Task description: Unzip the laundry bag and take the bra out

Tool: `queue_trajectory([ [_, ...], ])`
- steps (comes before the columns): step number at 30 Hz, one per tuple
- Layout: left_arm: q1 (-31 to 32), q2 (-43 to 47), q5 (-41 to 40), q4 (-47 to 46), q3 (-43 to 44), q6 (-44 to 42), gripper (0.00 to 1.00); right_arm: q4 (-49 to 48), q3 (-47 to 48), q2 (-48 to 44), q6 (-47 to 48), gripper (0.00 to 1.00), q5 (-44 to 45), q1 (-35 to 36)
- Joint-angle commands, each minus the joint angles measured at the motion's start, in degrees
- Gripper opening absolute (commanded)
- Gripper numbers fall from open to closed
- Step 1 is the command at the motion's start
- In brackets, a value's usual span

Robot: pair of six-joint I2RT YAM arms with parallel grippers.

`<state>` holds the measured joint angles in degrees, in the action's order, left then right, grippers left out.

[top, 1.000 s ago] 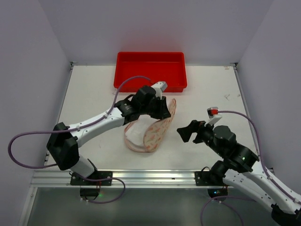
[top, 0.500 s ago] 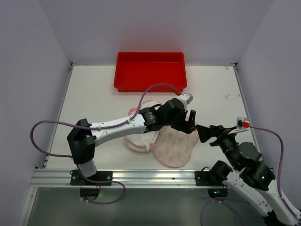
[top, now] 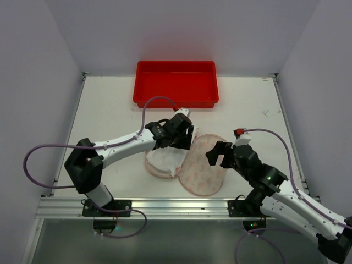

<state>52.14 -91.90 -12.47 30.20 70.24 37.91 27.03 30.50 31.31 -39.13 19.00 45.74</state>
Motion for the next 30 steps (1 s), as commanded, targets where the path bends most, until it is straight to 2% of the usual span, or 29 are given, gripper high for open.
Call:
queue_trajectory([
  [1, 0.59, -3.80, -3.09, 1.44, 1.74, -0.64, 0.71, -6.11, -0.88, 4.01, -3.66, 0.99, -1.87, 0.14],
  [6, 1.47, -10.84, -6.15, 4.86, 7.27, -1.26, 0.69, -7.16, -2.02, 13.14, -6.74, 0.99, -2.74, -0.29],
  [11, 1.56, -13.74, -10.72, 7.24, 9.04, -0.29, 0.65, -11.54, -4.04, 16.59, -7.71, 0.99, -6.78, -1.61],
  [14, 1.56, -14.71, -11.35, 7.68, 9.39, 0.32, 0.56, -13.48, -5.10, 17.82, -7.80, 0.99, -8.54, -2.40],
  [16, 1.65, -15.24, -12.14, 8.04, 9.48, 0.67, 0.43, -14.28, -5.80, 18.61, -7.80, 0.99, -8.98, -2.93],
  [17, 1.65, -15.76, -12.31, 8.12, 9.48, 0.93, 0.40, -14.80, -5.89, 18.70, -7.80, 0.99, -9.25, -3.02],
  [25, 1.83, -18.23, -11.53, 8.47, 9.39, 1.64, 0.27, -16.04, -7.21, 18.52, -7.62, 0.99, -11.00, -4.51],
  [27, 2.17, -17.18, -11.17, 8.92, 9.48, 1.99, 0.30, -16.48, -7.47, 18.35, -7.54, 0.99, -11.36, -4.78],
  [30, 2.53, -16.21, -11.17, 7.25, 8.87, 1.64, 0.44, -17.00, -7.65, 18.09, -7.19, 0.99, -12.06, -4.95],
])
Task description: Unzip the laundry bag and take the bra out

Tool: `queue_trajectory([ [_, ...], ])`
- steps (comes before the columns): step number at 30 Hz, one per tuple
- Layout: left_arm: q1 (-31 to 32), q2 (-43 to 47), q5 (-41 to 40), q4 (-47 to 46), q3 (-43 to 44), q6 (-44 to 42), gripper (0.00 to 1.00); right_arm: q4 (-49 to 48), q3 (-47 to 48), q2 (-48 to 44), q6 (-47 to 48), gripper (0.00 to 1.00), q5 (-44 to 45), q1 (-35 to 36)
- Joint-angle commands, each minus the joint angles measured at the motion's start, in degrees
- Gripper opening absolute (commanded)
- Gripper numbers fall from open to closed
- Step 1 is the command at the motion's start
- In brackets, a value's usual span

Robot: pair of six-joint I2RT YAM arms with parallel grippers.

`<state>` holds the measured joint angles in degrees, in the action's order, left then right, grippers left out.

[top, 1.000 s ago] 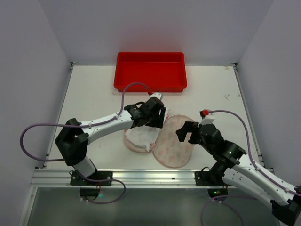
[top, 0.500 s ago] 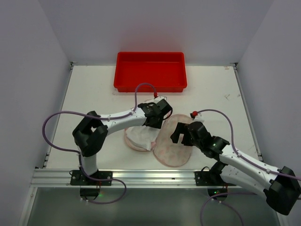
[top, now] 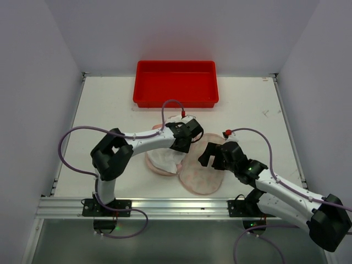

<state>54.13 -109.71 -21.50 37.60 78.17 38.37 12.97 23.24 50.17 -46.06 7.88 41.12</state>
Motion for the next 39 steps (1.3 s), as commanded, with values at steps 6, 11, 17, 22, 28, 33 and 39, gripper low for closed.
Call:
queue_trajectory([
  [6, 1.59, 0.82, -4.52, 1.51, 2.69, 1.71, 0.53, -4.80, -1.09, -1.13, 0.45, 0.99, -2.96, -0.52],
  [11, 1.59, -2.78, -10.13, 6.15, 5.58, 2.50, 0.47, -5.94, -1.62, -1.48, 0.54, 0.99, -4.19, -0.69],
  [17, 1.59, -3.41, -12.17, 6.87, 4.89, 3.47, 0.06, -6.47, -2.41, -2.80, 0.62, 0.99, -4.36, -0.96],
  [22, 1.68, 2.47, -11.46, 7.31, 5.15, 3.47, 0.00, -6.38, -3.12, -4.64, 0.54, 0.99, -4.10, -1.13],
  [28, 1.42, 12.58, -10.50, 9.49, 11.10, 0.57, 0.00, -5.50, -3.56, -8.25, 0.45, 0.99, -2.96, -1.22],
  [33, -0.69, 14.00, -9.62, 12.93, 19.99, -5.04, 0.00, -3.92, -2.59, -9.91, 0.62, 0.99, -2.61, -1.31],
  [39, -5.26, 10.84, -6.81, 16.53, 34.31, -13.23, 0.00, -2.61, -1.98, -11.68, 1.06, 0.99, -2.43, -1.40],
])
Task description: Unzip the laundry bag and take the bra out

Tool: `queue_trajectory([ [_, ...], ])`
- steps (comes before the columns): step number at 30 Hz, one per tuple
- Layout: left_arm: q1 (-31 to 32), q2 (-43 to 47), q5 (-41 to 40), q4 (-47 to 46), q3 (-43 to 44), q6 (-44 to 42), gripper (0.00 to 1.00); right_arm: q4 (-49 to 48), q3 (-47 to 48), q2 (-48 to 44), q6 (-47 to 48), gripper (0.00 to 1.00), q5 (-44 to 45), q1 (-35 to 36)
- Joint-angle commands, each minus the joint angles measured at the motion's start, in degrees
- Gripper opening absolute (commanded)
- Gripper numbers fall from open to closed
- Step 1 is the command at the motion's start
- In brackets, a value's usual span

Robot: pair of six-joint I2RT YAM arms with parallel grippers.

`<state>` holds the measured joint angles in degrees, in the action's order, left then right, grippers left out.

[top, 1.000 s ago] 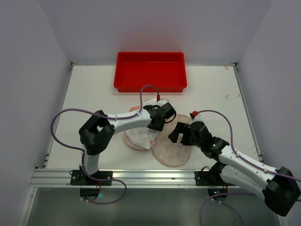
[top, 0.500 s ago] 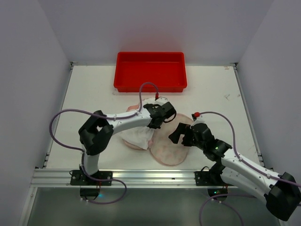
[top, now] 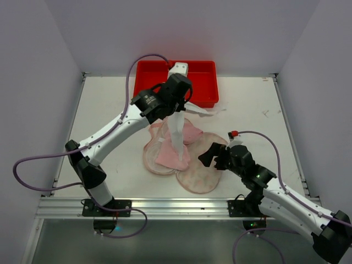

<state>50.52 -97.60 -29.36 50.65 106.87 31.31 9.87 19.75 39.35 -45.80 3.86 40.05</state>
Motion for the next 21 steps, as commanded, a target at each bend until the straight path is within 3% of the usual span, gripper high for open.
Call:
queue_trajectory([
  [1, -1.74, -1.80, 1.32, 4.27, 8.50, -6.87, 0.00, 0.76, 1.78, -1.12, 0.80, 0.99, 1.68, -0.24],
  [12, -13.16, -6.37, 7.04, -8.54, 17.74, -29.97, 0.00, 1.29, 4.24, -0.95, 2.82, 0.99, 0.19, -0.24],
  [21, -20.89, -11.38, 10.19, -30.76, 19.78, -52.56, 0.00, 0.94, 6.00, 0.63, 4.58, 0.99, -1.04, -0.33],
])
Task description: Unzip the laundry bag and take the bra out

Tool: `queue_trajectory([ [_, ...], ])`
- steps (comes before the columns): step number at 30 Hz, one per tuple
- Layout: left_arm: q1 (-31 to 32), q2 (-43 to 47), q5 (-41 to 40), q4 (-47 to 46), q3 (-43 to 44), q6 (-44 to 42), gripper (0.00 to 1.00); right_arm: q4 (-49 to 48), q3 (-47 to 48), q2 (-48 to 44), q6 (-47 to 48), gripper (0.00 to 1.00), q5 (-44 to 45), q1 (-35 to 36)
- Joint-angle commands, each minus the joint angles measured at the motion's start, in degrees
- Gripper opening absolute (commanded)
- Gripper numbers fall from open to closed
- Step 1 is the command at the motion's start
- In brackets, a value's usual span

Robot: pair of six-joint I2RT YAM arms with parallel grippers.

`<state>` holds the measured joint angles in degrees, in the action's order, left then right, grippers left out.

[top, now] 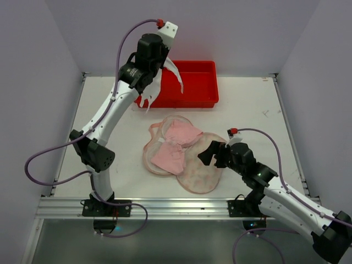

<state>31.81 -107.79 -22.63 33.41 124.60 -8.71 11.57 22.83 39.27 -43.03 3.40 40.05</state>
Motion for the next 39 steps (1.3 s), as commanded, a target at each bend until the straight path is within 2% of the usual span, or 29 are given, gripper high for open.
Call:
queue_trajectory([
  [1, -2.63, -1.89, 4.78, -14.68, 1.79, -13.95, 0.00, -0.94, 3.18, 0.99, 1.98, 0.99, -0.76, -0.24],
  [7, -3.07, -10.15, 9.44, -24.60, 0.57, -24.94, 0.00, -1.20, 5.38, 3.62, 4.09, 0.99, -1.37, -0.33],
  [11, -2.98, -16.64, 10.94, -32.34, -3.56, -32.67, 0.00, -3.75, 5.56, 5.02, 5.84, 0.99, -3.05, -0.33],
  [12, -2.98, -17.88, 10.94, -35.14, -4.01, -32.77, 0.00, -4.01, 5.73, 5.47, 6.11, 0.99, -3.13, -0.33],
  [17, -2.81, -23.07, 15.16, -36.39, -6.03, -26.55, 0.00, -4.80, 5.83, 7.23, 7.25, 0.99, -3.13, -0.33],
  [21, -2.72, -23.70, 13.76, -38.15, -10.23, -22.33, 0.00, -7.61, 5.12, 8.89, 8.92, 0.99, -5.33, -0.33],
  [22, -2.72, -23.44, 13.84, -38.76, -11.55, -21.62, 0.04, -7.79, 5.21, 9.16, 9.10, 0.99, -5.77, -0.33],
  [24, -2.72, -22.91, 14.80, -40.08, -14.98, -20.74, 0.18, -8.23, 5.12, 9.77, 9.27, 0.99, -6.12, -0.33],
  [25, -2.63, -23.08, 15.51, -40.09, -15.34, -20.04, 0.38, -8.41, 4.95, 9.86, 9.36, 0.99, -6.21, -0.33],
  [27, -2.72, -24.22, 16.48, -39.57, -14.30, -17.23, 0.53, -8.24, 4.94, 10.13, 9.36, 0.99, -6.47, -0.33],
  [28, -2.72, -24.83, 17.09, -39.21, -13.68, -16.43, 0.66, -8.15, 4.77, 9.95, 9.36, 0.99, -6.56, -0.33],
  [30, -2.81, -24.67, 17.27, -37.99, -11.50, -12.66, 0.79, -7.45, 4.86, 9.52, 9.63, 0.99, -6.39, -0.33],
  [31, -2.72, -24.14, 16.05, -37.46, -10.96, -11.43, 0.89, -6.83, 5.03, 8.64, 9.80, 0.99, -6.13, -0.33],
  [33, -2.72, -20.37, 15.43, -35.62, -10.51, -6.78, 1.00, -5.69, 4.94, 7.41, 10.24, 0.99, -4.99, -0.33],
  [35, -2.63, -14.60, 14.02, -33.59, -11.12, -0.91, 1.00, -4.99, 4.86, 5.57, 9.55, 0.99, -2.62, -0.33],
  [37, -2.46, -10.18, 12.88, -27.62, -12.61, 3.85, 1.00, -3.05, 5.03, 4.95, 8.49, 0.99, 0.89, -0.41],
  [39, -1.41, -3.07, 10.26, -23.50, -18.49, 10.44, 1.00, -1.38, 4.94, 4.24, 6.30, 0.99, 3.27, -0.33],
])
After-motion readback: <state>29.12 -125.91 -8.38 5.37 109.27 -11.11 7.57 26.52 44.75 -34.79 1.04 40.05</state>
